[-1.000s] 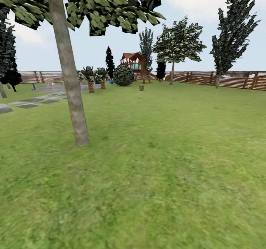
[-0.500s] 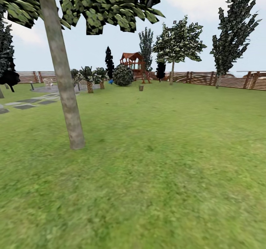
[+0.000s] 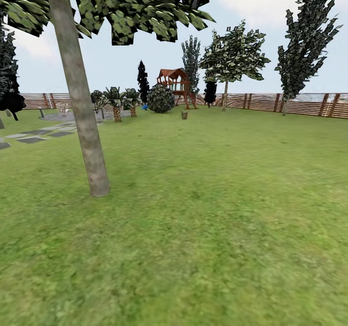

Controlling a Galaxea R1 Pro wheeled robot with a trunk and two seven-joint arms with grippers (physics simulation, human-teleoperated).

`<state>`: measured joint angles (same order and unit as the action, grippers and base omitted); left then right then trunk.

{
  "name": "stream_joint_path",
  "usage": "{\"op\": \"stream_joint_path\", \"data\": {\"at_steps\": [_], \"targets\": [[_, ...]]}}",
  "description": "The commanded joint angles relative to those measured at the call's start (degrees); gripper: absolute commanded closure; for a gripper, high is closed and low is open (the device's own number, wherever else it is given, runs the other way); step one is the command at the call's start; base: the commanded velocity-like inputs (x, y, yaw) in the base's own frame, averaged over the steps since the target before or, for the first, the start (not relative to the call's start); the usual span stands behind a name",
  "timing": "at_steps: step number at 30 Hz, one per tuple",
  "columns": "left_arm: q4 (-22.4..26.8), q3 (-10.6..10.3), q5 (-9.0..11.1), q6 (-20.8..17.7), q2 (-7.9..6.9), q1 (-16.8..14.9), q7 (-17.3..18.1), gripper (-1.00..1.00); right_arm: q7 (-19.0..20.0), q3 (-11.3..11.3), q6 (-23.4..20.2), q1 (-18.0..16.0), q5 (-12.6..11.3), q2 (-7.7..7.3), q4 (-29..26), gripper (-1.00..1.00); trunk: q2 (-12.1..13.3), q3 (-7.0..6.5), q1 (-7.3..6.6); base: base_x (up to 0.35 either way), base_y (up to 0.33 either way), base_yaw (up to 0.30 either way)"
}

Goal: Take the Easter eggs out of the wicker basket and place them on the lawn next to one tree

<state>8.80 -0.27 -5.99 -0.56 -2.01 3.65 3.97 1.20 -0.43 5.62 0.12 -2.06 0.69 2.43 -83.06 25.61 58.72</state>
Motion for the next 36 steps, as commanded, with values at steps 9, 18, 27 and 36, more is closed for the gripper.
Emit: {"op": "stream_joint_path", "data": {"at_steps": [9,18,27,36], "targets": [[0.2,0.1,-0.6,-0.1,-0.01,0.0,0.2,-1.0,0.2,0.1,0.4,0.0,-0.1,0.16,0.3,-1.0,0.0,0.03,0.0,0.0,0.0,0.0],[0.2,0.2,-0.6,-0.3,-0.18,0.0,0.0,-1.0,0.2,0.2,0.3,0.0,0.0,0.12,0.3,-1.0,0.0,0.03,0.0,0.254,-0.071,0.0],[0.2,0.2,-0.6,-0.3,-0.19,0.0,-0.1,-1.0,0.3,0.3,0.4,0.0,-0.1,0.36,0.3,-1.0,0.0,-0.14,0.0,0.325,-0.102,-0.045],[0.2,0.2,-0.6,-0.2,-0.19,0.0,-0.2,-1.0,0.3,0.5,0.4,0.0,0.0,0.36,0.3,-1.0,0.0,-0.49,0.0,0.326,-0.114,-0.172]]}}
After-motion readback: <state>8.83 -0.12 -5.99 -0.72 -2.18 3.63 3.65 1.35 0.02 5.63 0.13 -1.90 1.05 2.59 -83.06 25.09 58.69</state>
